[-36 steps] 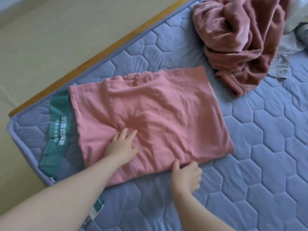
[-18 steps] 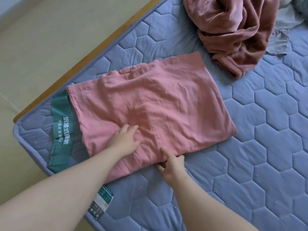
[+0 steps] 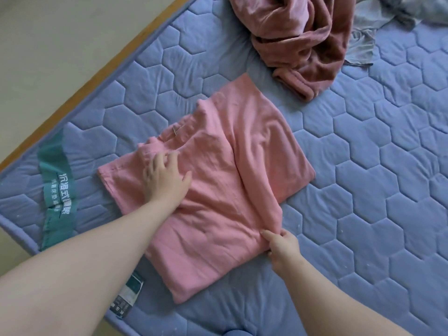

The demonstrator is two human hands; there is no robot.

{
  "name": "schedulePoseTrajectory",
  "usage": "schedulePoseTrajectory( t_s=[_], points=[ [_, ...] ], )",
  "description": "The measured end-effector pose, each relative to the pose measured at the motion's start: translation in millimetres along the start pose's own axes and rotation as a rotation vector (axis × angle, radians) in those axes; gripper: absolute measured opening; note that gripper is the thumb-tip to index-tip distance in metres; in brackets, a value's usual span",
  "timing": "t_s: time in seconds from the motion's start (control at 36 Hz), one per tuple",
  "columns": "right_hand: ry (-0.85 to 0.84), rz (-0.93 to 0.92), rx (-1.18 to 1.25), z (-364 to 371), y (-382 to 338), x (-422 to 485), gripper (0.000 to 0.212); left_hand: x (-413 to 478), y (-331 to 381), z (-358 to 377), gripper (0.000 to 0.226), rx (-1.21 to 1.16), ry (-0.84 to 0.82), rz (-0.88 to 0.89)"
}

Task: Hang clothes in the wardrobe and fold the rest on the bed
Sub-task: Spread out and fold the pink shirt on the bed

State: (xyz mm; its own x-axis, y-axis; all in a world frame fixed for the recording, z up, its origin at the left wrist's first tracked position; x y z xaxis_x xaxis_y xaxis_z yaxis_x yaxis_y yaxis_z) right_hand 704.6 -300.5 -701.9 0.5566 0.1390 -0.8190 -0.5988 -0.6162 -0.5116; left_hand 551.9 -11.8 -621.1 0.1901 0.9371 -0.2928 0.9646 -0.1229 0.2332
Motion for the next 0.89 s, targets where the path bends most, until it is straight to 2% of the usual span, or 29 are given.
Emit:
schedulePoseTrajectory(
  t_s=[0.22,0.36,0.44,0.5,0.58,0.61,0.69,0.89],
  points=[
    [-0.028,-0.010,-0.018,-4.4,5.8,8.6,0.012,50.7,6.3,4.1,0.088,-0.010,-0.011,0.004],
    [-0.086,0.018,0.035,1.8,10.3,12.0,0.004,76.0,3.6,30.8,0.106,0.011,-0.300,-0.031],
    [-0.101,0.054,0.116,6.6,12.4,11.7,0.012,80.0,6.2,39.9,0.113,-0.216,-0.422,-0.068],
    [-0.118,0.098,0.233,14.3,13.0,8.5,0.015,73.4,15.7,49.2,0.096,-0.417,-0.583,-0.064],
    [-0.164,0.178,0.426,30.1,12.1,-1.7,0.021,57.0,22.3,58.6,0.040,-0.520,-0.773,-0.135],
    [-0.174,0.200,0.471,33.4,11.7,-5.4,0.025,52.1,21.6,60.6,0.030,-0.523,-0.808,-0.174],
    [-0.184,0.246,0.527,36.3,12.2,-12.9,0.033,47.1,21.2,60.7,0.020,-0.556,-0.803,-0.209],
    [-0.226,0.261,0.540,40.4,0.4,-27.8,0.034,36.5,15.6,45.1,0.011,-0.739,-0.759,-0.290]
  ],
)
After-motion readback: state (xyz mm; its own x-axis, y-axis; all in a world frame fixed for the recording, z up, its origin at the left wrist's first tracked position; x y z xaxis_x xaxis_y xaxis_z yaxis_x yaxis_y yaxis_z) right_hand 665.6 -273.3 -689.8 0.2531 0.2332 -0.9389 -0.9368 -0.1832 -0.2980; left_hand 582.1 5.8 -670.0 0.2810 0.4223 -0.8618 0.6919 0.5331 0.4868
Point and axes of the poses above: each hand's wrist, its own x-axis towards the middle knuckle, its own z-axis out of the palm, y = z × x, the point moved 10 cm from there along x, towards the middle knuckle, and after that the axes turned 7 degrees about -z, right-handed, at the moved point
